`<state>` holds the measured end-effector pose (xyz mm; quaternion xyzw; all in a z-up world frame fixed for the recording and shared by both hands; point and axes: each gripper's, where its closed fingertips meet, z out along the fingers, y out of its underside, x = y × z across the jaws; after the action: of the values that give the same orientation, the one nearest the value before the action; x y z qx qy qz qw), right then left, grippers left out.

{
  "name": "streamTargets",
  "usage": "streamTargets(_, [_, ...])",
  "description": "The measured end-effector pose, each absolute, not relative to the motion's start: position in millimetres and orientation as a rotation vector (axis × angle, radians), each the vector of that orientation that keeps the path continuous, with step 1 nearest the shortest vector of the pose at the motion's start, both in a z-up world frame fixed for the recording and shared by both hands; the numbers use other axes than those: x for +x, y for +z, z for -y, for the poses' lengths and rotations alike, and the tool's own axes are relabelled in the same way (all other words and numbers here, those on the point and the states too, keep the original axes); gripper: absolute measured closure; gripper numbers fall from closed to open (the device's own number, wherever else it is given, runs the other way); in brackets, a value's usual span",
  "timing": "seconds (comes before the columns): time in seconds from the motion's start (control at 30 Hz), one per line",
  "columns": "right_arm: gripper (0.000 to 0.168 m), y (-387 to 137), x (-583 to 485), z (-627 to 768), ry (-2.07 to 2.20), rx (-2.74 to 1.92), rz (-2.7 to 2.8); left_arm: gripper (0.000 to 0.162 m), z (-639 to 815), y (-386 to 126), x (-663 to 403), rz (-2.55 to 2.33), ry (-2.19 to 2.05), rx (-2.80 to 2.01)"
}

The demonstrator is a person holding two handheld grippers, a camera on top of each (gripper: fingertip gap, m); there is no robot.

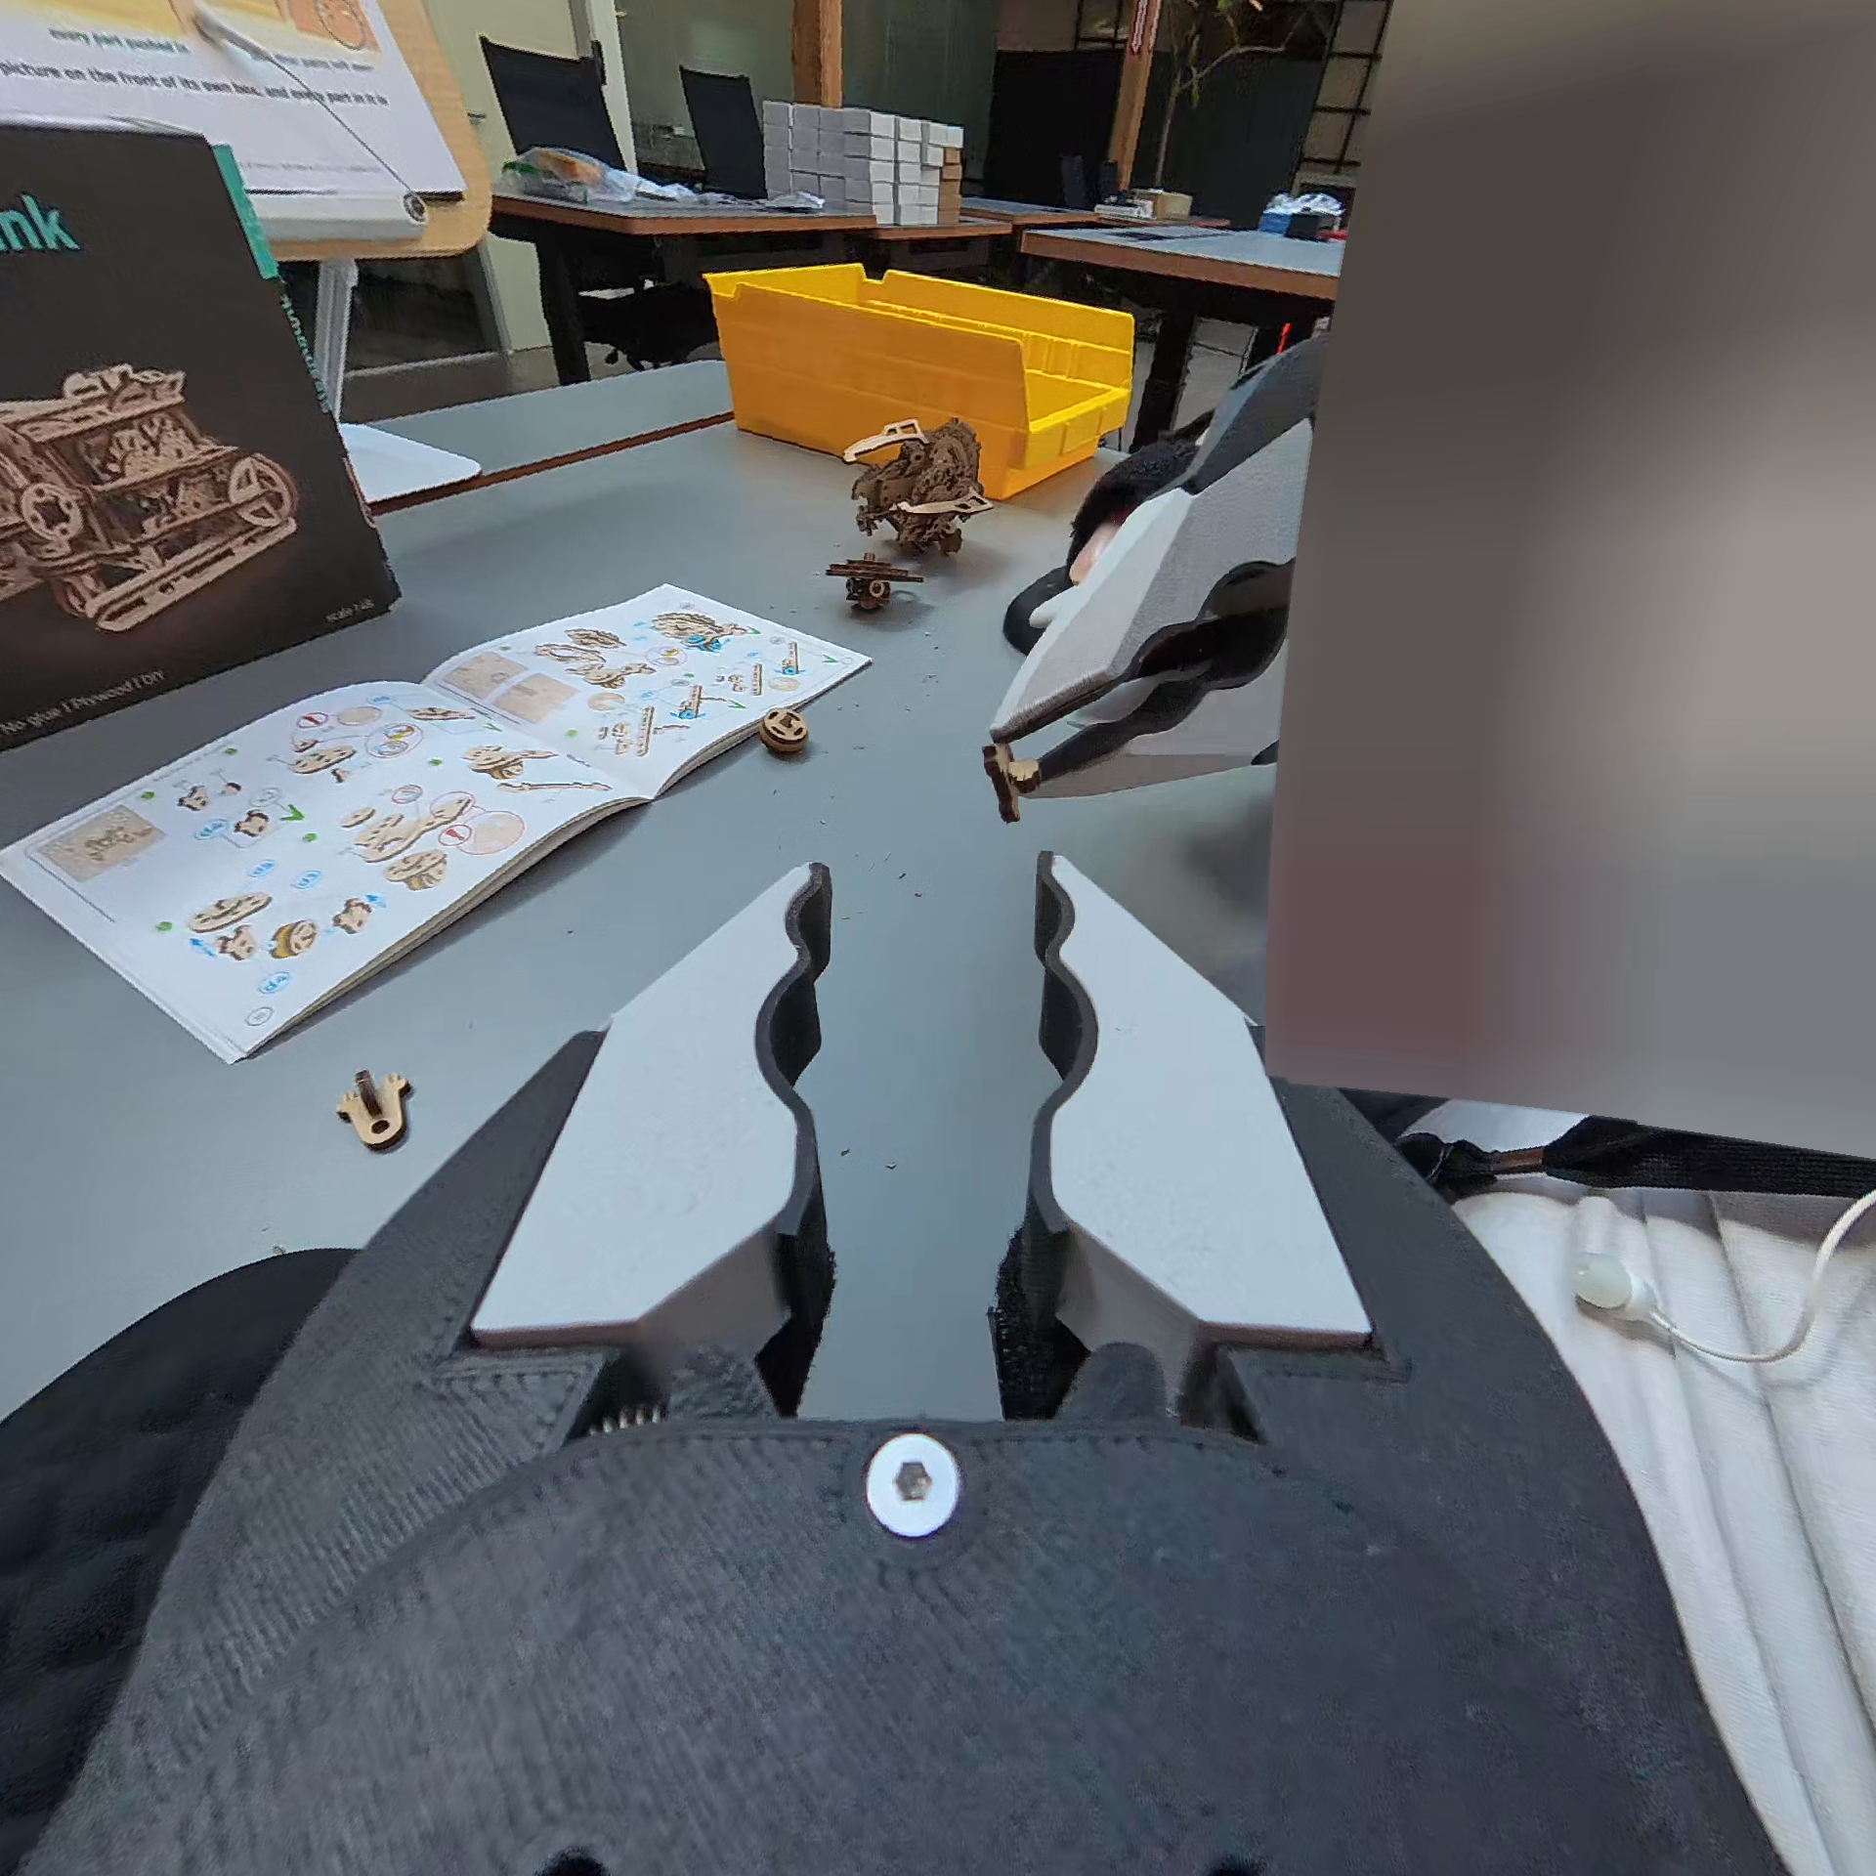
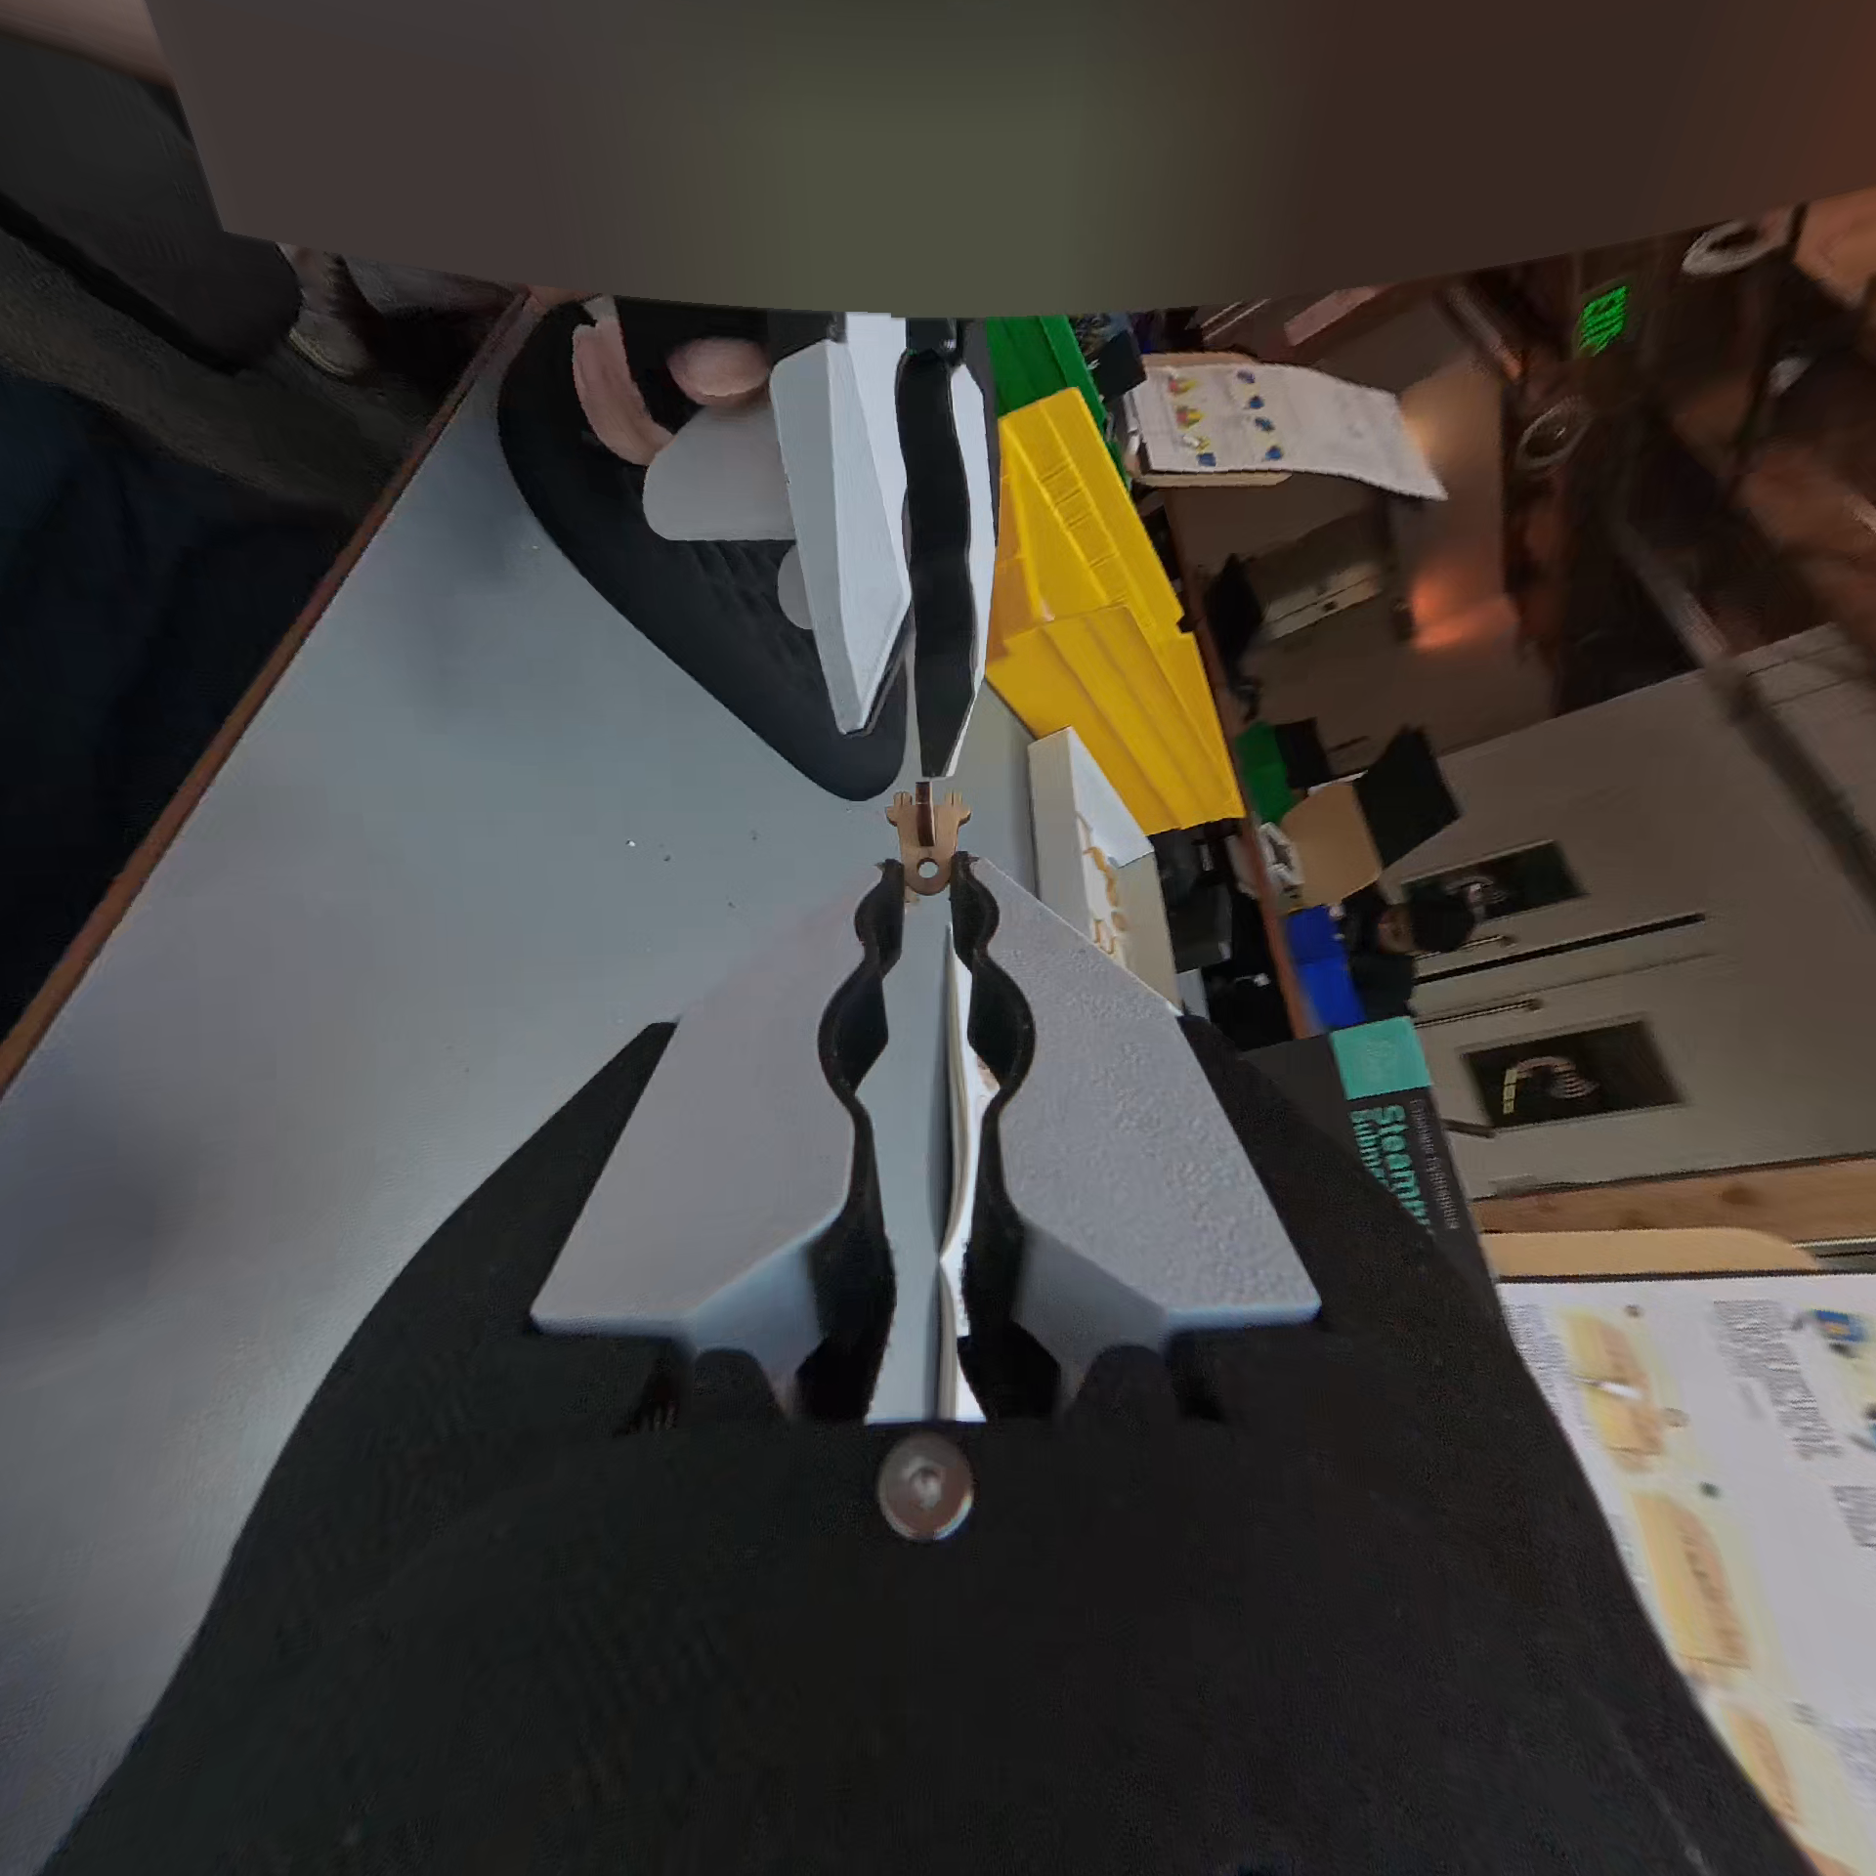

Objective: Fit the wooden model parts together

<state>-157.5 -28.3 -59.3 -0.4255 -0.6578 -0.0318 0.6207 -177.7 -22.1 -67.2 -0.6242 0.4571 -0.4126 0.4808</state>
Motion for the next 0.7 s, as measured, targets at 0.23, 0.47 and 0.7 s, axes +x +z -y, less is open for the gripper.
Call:
streamTargets(0.23, [0.158, -32, -163, 46, -0.381, -0.669, 1.484, 0.131, 49, -41, -158, -1.145, -1.016, -1.322])
streamTargets(0.47, [0.158, -27, -164, 51, -0.501, -0.572, 1.450, 0.152, 55, -27, -155, -1.130, -0.960, -1.206])
streamTargets(0.7, [0.158, -25, -164, 55, -0.584, -0.511, 1.440, 0.154, 58, -26, -155, -1.149, -0.894, -1.144])
